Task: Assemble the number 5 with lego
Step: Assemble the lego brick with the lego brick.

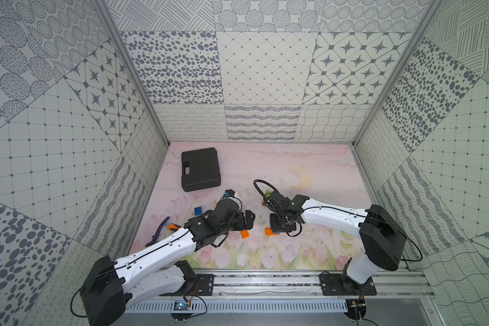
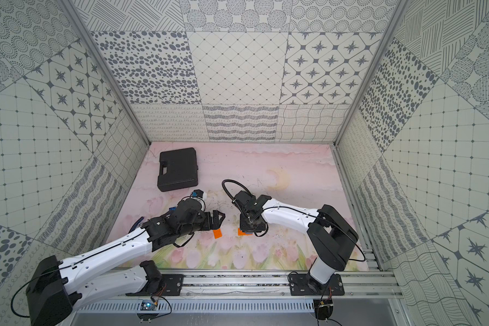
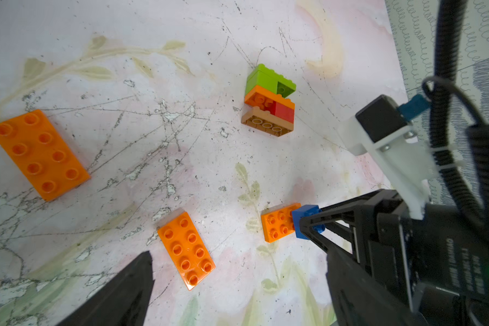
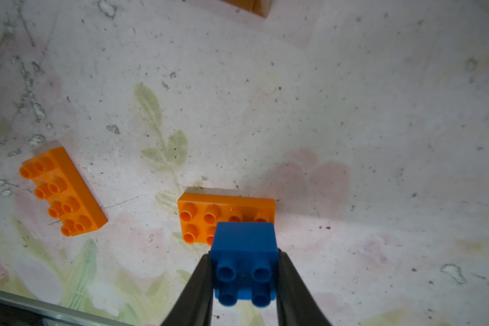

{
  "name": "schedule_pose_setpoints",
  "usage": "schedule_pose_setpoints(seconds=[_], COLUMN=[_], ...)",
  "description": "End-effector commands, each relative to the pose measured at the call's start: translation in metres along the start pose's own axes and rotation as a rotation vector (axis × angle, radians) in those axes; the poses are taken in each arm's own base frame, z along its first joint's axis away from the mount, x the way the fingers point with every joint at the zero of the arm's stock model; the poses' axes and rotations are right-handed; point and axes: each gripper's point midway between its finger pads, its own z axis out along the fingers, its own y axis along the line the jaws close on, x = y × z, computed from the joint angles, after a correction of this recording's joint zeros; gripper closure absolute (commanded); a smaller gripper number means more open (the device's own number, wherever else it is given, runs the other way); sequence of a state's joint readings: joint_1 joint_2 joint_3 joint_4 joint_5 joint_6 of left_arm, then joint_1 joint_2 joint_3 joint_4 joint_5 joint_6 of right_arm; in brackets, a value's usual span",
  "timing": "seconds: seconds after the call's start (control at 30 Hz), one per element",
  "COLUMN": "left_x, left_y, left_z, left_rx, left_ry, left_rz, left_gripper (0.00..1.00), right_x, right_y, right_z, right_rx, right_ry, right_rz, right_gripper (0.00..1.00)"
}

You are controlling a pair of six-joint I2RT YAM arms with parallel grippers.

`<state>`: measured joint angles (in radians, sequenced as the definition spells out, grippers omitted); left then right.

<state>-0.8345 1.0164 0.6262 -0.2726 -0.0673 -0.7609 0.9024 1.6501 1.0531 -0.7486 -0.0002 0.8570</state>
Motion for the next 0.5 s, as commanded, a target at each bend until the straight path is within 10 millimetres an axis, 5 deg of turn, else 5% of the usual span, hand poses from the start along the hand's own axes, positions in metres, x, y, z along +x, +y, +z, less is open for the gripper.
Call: schedule_pose_setpoints(seconds=[0.0,0.47], left_x=[-0.011,-0.009], left_y=[-0.003,-0.002], left_z=[-0.001,0.0], left_rx=[0.01,0.01], left_ry=[-0.047,-0.044], left_rz=[-0.008,-0.013], left_gripper=[0.01,0.01], right_x=[-0.003,0.007], right_y=[0.006,-0.012], right_z=[0.004,0.023], right_rx=[-0.001,0.099], right_ry=[0.001,0.051], right_rz=[0.002,0.019], right_gripper=[0.69,0.71])
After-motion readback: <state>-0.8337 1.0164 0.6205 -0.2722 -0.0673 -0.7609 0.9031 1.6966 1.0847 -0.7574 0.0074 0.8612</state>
